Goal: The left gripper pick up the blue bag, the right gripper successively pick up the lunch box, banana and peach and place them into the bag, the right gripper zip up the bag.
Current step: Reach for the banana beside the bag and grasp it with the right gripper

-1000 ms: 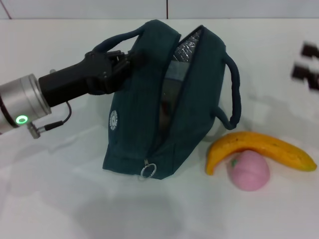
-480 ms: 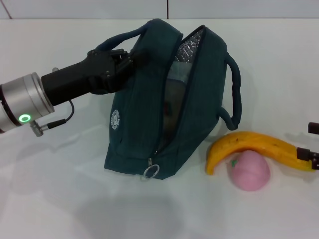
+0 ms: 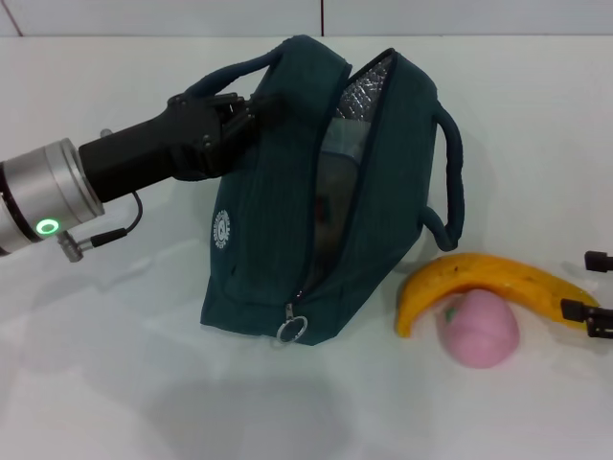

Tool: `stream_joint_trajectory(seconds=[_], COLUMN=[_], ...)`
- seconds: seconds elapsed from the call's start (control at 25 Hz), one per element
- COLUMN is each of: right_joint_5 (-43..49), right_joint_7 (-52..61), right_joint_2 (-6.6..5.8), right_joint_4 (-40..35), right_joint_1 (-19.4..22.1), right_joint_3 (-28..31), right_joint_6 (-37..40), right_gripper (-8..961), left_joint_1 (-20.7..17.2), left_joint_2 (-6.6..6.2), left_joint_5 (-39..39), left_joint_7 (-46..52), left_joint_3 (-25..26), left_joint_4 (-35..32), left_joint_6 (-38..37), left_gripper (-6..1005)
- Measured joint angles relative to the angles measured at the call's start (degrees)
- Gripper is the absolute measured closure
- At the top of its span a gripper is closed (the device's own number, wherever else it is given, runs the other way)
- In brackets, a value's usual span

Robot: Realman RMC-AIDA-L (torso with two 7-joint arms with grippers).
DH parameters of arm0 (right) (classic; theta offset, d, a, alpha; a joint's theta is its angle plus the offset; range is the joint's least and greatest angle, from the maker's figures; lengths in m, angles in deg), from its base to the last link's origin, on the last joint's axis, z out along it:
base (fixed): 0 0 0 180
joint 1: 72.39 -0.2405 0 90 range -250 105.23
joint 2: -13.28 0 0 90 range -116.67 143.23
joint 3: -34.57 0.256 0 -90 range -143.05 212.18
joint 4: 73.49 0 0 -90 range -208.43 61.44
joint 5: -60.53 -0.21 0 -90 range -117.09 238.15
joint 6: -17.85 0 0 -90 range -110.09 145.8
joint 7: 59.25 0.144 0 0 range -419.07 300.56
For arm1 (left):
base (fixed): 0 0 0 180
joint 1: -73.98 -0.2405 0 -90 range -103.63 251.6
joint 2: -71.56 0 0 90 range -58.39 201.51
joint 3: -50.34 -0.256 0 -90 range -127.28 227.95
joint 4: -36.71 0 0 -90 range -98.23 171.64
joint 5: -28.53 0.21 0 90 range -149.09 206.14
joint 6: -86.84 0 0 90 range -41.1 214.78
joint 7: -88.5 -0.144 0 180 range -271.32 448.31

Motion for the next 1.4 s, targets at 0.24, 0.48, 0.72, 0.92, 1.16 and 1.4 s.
stream_joint_trajectory(seconds=[0.24, 0.48, 0.72, 0.92, 1.16, 1.4], right_joint_5=[0.0, 0.0, -0.3, -3.0, -10.2, -18.0], right_joint_7=[0.0, 0.1, 0.4, 0.0, -3.5, -9.4], right_joint_2=[0.19, 0.22, 0.32, 0.29, 0.19, 0.12], right_joint_4=[0.0, 0.0, 0.5, 0.2, 1.7, 6.9], right_joint_1=[-0.8, -1.4, -2.1, -1.8, -0.5, 0.1], right_joint_3=[-3.7, -4.1, -4.1, -3.6, 1.5, 11.1], right_joint_6=[-2.6, -3.4, -3.9, -3.2, -2.5, 3.5], right_gripper=[230, 335, 471, 526, 547, 568], left_joint_1=[0.0, 0.0, 0.0, 0.0, -0.4, -0.5], left_joint_2=[-0.07, -0.17, -0.22, -0.24, -0.24, -0.23], left_joint_5=[-0.4, -0.6, -0.7, -0.7, -0.7, -0.7], left_joint_7=[0.0, 0.0, 0.0, 0.0, 0.0, -0.9], left_joint_3=[0.0, 0.0, 0.0, 0.0, 0.0, 0.0], left_joint_4=[0.1, 0.4, 0.4, 0.5, 0.5, 0.2], left_joint_6=[0.0, 0.0, 0.0, 0.0, -0.4, -0.6], left_gripper=[946, 946, 946, 946, 946, 946])
